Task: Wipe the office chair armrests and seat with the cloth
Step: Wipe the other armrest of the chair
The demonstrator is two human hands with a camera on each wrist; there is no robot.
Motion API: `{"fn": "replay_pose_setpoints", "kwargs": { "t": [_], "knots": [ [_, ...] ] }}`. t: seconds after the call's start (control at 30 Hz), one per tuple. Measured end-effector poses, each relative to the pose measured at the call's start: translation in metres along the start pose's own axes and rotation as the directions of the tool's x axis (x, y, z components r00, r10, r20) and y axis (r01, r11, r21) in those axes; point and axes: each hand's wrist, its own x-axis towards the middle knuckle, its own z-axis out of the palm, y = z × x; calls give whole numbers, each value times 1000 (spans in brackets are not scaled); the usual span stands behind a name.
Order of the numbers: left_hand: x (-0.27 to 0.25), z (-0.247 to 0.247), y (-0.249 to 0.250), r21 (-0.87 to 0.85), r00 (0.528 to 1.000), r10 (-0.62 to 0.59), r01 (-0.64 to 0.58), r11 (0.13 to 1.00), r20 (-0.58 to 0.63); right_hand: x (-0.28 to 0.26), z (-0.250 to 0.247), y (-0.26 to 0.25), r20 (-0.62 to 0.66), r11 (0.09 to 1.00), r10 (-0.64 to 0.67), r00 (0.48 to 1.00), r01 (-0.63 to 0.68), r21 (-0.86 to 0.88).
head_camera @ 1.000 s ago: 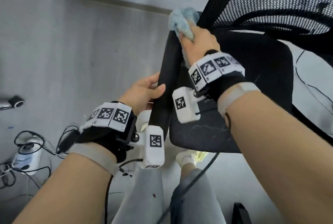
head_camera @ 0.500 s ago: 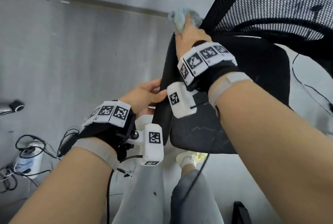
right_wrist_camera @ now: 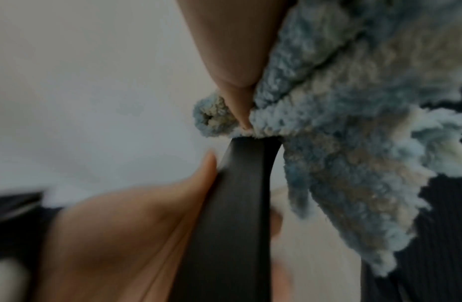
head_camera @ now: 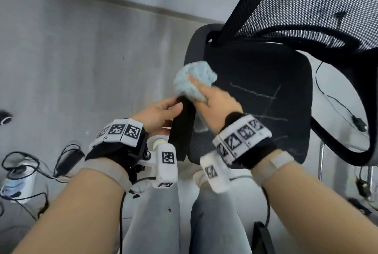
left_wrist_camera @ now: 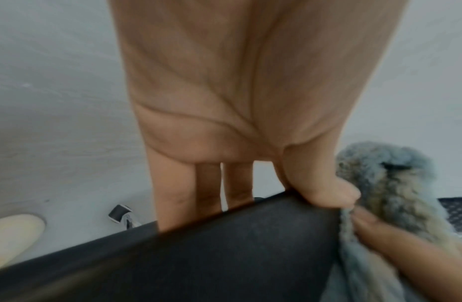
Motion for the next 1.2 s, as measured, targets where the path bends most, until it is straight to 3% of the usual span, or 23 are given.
{"fn": "replay_pose_setpoints", "kwargs": {
  "t": [0.07, 0.17, 0.27, 0.43, 0.57, 0.7, 0.8, 0.9, 0.97, 1.0, 1.03, 1.1, 1.13, 1.2],
  "knots": [
    [-6, 0, -10, -38, 999, -30, 31, 999, 22, 27, -15, -4, -73, 999, 37, 997, -39, -26],
    [-11, 0, -25, -77, 999, -16, 13, 997, -37, 63, -26, -7, -160, 979, 127, 979, -98, 180],
    [-9, 1, -34, -93, 996, 24, -32, 995, -88, 59, -14, -6, -207, 949, 137, 969, -68, 308],
    [-10, 4, -38, -99, 993, 48, -58, 993, -104, 4, 34, 7, -105, 941, -25, 994, 58, 333],
    [-11, 8, -41, -45, 976, 76, -87, 995, -206, -31, 61, 22, 3, 906, -103, 995, 92, 414],
    [-15, 19, -39, 49, 942, 142, -133, 990, -303, -48, 70, 47, -42, 779, -182, 982, 171, 603],
    [-14, 28, -34, 149, 880, 223, -176, 973, -418, -56, 63, 73, -181, 751, -149, 972, 230, 618],
    [-14, 45, -24, 414, 722, 428, -213, 885, -543, -64, 53, 100, -334, 774, -15, 943, 222, 593],
    [-17, 69, -14, 607, 640, 577, -209, 767, -508, -72, 43, 114, -368, 794, 60, 928, 179, 581],
    [-17, 84, -10, 658, 634, 624, -231, 716, -456, -77, 35, 119, -377, 801, 71, 923, 173, 573],
    [-16, 99, -6, 684, 651, 648, -261, 681, -395, -80, 32, 126, -375, 813, 79, 923, 158, 560],
    [-9, 126, -3, 719, 736, 632, -302, 627, -242, -85, 23, 141, -301, 817, 102, 948, 92, 569],
    [-4, 139, -5, 725, 792, 591, -314, 613, -156, -87, 20, 148, -223, 765, 134, 965, 43, 643],
    [7, 160, -11, 720, 870, 493, -330, 610, -19, -95, 13, 162, -56, 514, 120, 991, -14, 858]
  ]
}}
